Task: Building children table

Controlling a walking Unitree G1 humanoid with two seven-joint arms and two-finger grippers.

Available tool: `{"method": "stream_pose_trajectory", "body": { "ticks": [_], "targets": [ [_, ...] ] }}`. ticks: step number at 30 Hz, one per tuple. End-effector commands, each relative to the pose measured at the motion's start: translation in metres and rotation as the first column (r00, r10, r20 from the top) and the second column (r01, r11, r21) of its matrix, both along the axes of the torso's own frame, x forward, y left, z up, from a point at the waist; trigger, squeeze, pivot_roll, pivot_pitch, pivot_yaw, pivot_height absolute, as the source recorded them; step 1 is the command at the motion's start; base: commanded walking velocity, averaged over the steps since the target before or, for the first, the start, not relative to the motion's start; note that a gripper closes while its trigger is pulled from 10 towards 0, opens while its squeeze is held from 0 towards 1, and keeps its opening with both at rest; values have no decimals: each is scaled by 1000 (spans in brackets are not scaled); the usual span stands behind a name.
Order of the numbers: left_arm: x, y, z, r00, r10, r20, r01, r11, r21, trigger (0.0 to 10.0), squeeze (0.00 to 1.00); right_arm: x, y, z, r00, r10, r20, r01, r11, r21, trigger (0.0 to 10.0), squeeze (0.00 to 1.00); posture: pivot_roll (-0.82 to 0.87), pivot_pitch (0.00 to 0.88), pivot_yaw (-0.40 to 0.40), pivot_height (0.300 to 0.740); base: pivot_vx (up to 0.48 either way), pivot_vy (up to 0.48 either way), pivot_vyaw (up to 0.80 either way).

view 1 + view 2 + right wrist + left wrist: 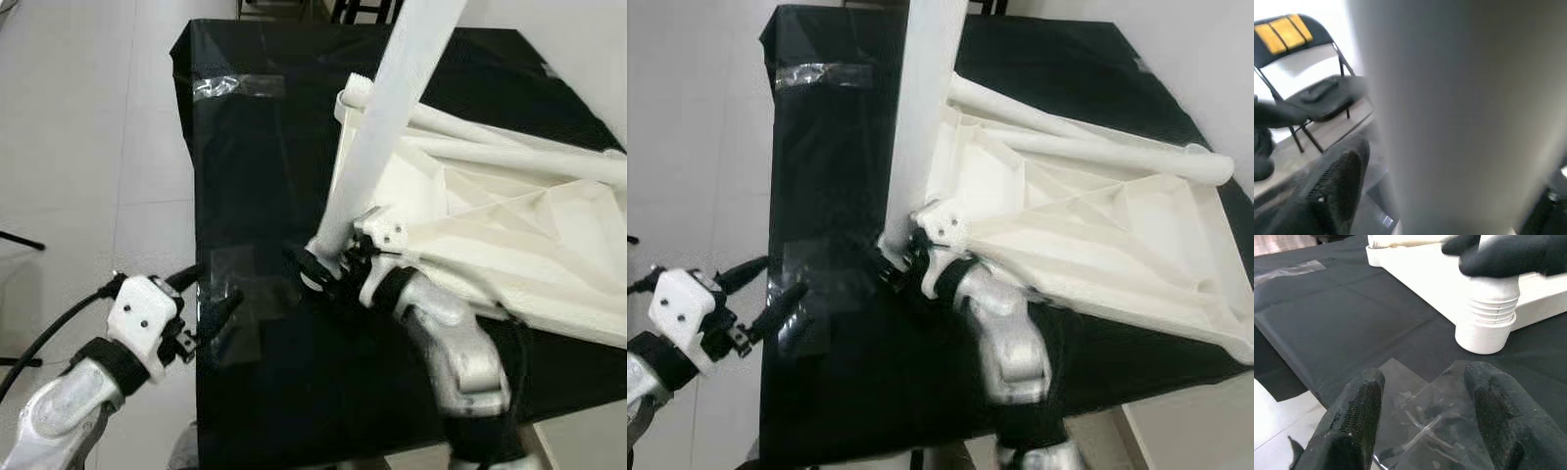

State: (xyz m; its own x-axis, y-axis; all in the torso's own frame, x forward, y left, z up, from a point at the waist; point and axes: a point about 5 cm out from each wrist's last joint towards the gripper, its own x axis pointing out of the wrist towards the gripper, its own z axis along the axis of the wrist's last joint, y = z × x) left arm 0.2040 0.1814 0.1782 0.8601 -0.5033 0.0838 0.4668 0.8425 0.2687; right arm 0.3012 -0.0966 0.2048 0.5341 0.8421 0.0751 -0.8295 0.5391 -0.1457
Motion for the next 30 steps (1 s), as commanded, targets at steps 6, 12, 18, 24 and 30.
{"method": "stream_pose_trajectory", "body": {
  "ticks": [6, 12, 18, 24, 30],
  "targets": [
    [-2, -7, -8, 999, -37, -21, 37, 999, 19, 10000, 0, 17, -4, 5, 923, 385, -30, -385, 913, -133, 10000, 0, 236, 253, -162, 740, 0, 0, 0],
    [-7, -11, -8, 998, -55, -13, 56, 998, 32, 10000, 0, 31, -2, 11, 897, 439, -49, -441, 884, -158, 10000, 0, 244, 249, -168, 740, 0, 0, 0],
    [-25, -35, -14, 976, -210, -57, 209, 978, -11, 10000, 0, 44, -4, 9, 888, 453, -83, -460, 878, -135, 0, 0, 242, 243, -170, 740, 0, 0, 0],
    [-31, -36, -15, 976, -213, -48, 213, 977, -7, 10000, 0, 46, -16, -3, 910, 402, -100, -412, 902, -126, 0, 0, 228, 246, -165, 740, 0, 0, 0],
    [-42, -37, -13, 993, -118, 5, 118, 993, -13, 10000, 0, 27, -45, -37, 983, 56, -175, -69, 995, -70, 0, 0, 210, 279, -186, 740, 0, 0, 0]
  ]
}}
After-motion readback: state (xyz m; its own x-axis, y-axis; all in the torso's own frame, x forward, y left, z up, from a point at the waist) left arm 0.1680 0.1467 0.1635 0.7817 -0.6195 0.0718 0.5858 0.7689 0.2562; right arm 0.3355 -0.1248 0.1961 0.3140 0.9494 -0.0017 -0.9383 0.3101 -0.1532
